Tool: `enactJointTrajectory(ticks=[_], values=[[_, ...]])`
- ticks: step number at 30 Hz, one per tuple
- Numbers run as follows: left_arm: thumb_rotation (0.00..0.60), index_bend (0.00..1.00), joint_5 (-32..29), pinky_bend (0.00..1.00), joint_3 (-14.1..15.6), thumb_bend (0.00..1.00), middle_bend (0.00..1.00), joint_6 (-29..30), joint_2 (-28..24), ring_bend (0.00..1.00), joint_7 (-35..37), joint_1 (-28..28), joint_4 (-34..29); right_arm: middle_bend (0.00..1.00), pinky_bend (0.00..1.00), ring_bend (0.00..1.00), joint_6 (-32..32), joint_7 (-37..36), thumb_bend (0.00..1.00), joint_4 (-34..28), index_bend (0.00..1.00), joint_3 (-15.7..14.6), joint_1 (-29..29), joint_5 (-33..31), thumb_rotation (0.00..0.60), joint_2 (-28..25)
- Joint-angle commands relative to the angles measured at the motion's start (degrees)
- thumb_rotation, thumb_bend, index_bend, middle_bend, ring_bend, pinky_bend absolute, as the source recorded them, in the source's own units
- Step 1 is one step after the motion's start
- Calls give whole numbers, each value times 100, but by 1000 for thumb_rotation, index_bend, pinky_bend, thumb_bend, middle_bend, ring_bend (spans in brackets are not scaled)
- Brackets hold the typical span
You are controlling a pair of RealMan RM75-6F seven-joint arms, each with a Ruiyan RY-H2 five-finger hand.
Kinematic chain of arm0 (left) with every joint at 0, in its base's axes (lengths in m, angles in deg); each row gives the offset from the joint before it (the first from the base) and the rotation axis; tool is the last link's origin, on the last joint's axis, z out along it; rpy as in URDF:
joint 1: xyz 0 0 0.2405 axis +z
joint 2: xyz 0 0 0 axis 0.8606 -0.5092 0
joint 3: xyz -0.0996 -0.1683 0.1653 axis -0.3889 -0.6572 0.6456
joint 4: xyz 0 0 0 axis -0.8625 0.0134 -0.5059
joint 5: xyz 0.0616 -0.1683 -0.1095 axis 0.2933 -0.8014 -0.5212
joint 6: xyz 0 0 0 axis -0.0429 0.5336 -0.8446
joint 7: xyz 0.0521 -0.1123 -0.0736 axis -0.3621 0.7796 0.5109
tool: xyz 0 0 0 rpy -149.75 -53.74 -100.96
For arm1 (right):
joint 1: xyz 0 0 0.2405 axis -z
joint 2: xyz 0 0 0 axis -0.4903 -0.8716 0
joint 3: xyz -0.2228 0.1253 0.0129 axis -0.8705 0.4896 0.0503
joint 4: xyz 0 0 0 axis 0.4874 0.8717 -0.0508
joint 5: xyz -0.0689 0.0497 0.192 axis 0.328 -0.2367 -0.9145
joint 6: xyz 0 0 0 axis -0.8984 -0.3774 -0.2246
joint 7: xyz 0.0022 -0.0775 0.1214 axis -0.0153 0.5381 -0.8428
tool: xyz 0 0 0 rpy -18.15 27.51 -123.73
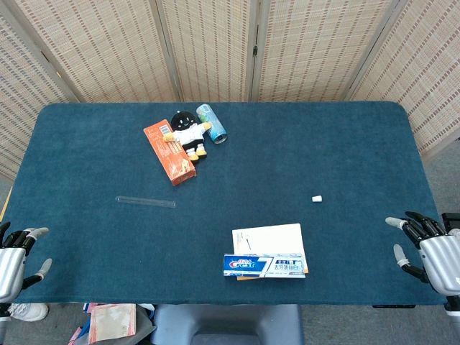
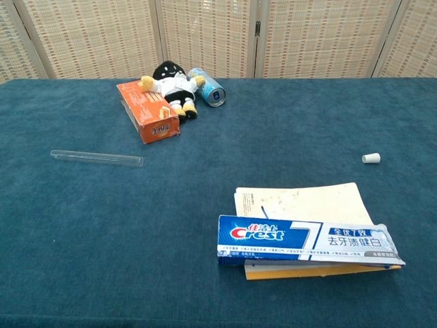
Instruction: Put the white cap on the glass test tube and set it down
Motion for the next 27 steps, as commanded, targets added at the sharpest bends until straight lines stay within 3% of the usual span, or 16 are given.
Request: enactJointTrajectory(ticks=[1, 16, 27], values=[[600, 270, -15, 90, -5, 264, 318, -15, 2, 271, 10, -7, 5, 321, 209, 173, 14, -4, 461, 2, 250, 11, -12, -16, 600, 15], [600, 271, -9, 90, -39, 264, 318, -32, -21, 271, 77, -44, 49, 321, 209, 173, -86, -27, 461, 34, 250, 37, 19, -20, 600, 66], [600, 272, -92, 90, -296, 264, 318, -429, -187, 271, 302, -436, 73, 321, 209, 173, -45, 12, 461, -47, 250, 109, -85, 26, 600, 51]])
